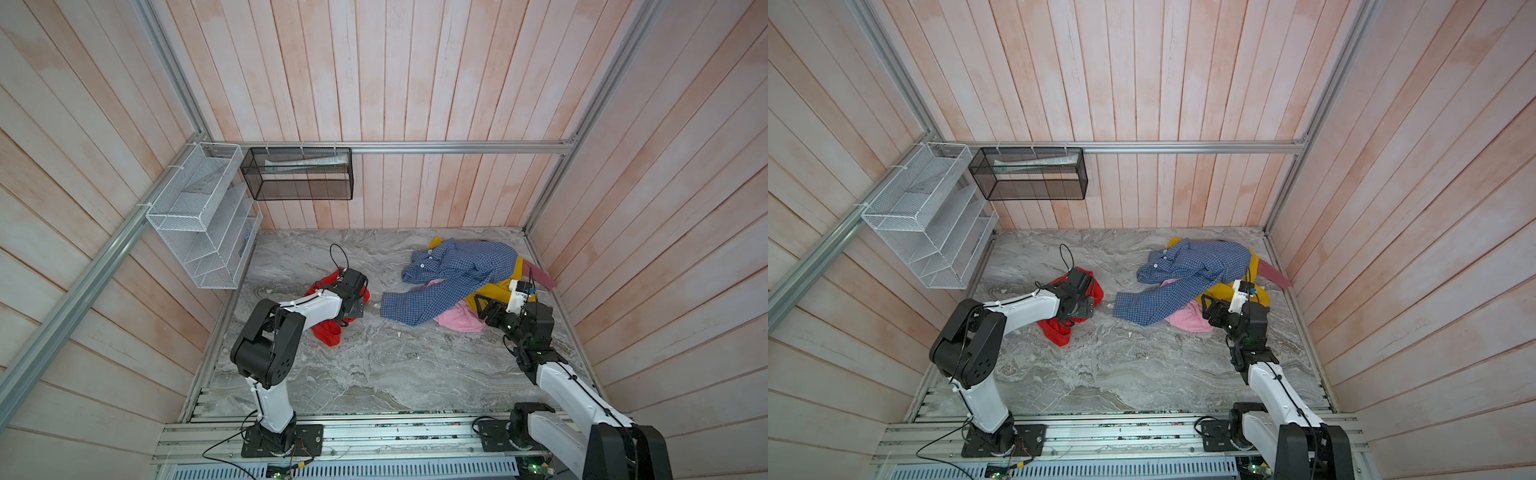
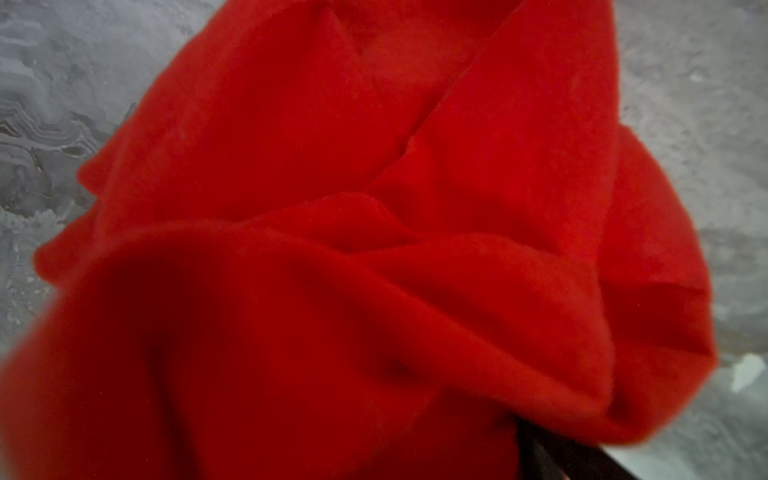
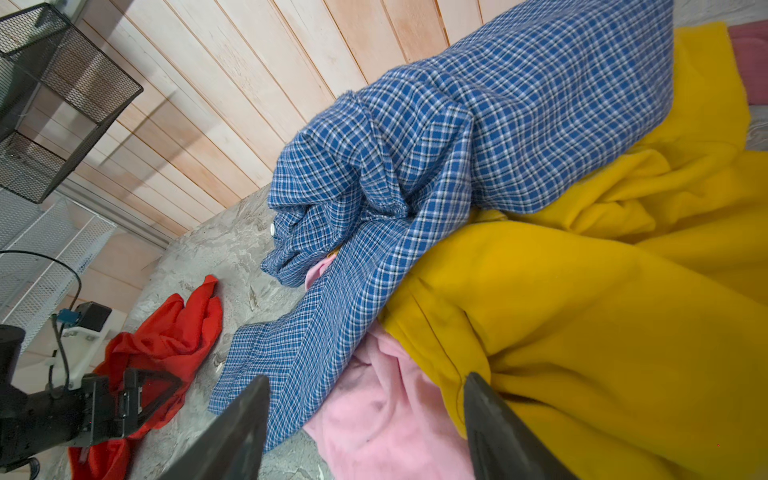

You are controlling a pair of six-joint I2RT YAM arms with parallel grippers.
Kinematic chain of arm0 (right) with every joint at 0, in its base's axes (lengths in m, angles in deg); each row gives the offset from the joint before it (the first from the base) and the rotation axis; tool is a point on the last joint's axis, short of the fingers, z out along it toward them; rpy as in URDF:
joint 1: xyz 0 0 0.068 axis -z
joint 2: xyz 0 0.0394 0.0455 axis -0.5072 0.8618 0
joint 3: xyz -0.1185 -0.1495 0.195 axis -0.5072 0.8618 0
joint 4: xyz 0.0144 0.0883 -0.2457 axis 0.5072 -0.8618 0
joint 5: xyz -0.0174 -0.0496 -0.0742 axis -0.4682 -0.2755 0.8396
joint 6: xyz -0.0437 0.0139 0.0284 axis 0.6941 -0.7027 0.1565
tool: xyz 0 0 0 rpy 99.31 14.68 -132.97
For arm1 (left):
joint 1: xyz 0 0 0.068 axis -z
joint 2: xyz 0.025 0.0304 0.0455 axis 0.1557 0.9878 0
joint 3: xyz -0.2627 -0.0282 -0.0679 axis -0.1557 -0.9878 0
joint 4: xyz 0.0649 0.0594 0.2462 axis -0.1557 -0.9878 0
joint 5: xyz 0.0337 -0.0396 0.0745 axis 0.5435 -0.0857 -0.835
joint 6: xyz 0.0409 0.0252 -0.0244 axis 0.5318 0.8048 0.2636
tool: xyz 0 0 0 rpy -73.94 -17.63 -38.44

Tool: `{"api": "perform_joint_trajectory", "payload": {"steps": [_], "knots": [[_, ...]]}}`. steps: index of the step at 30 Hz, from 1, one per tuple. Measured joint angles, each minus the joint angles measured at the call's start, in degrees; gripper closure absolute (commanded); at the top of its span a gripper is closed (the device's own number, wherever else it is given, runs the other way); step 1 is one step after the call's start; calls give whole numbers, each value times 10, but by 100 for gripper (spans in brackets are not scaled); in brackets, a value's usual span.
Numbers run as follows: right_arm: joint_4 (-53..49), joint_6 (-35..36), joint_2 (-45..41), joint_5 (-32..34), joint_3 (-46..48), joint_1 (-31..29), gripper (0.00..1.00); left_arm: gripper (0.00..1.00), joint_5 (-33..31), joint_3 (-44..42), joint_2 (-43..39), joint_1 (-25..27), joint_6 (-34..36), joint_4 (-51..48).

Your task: Pick out a specific cloth from the pile

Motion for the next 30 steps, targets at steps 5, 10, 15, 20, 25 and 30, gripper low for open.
{"api": "perform_joint_trajectory", "payload": {"steps": [5,10,15,20,25,30], "knots": [[-2,2,-1,3,0,0,26,18,-23,25,26,3,-10,7],[-10,10,-1,4,0,0,25,66,-31,27,34,2,-3,13],[-18,15,-7,10,0,0,25,100,-5,7,14,-11,9,32],[-22,18,-13,14,0,0,25,100,31,-51,-39,-34,9,59],[-25,20,-20,16,0,0,25,100,34,-68,-110,-38,13,42],[-25,20,-26,16,0,0,25,100,22,-60,-201,-39,24,49]]}}
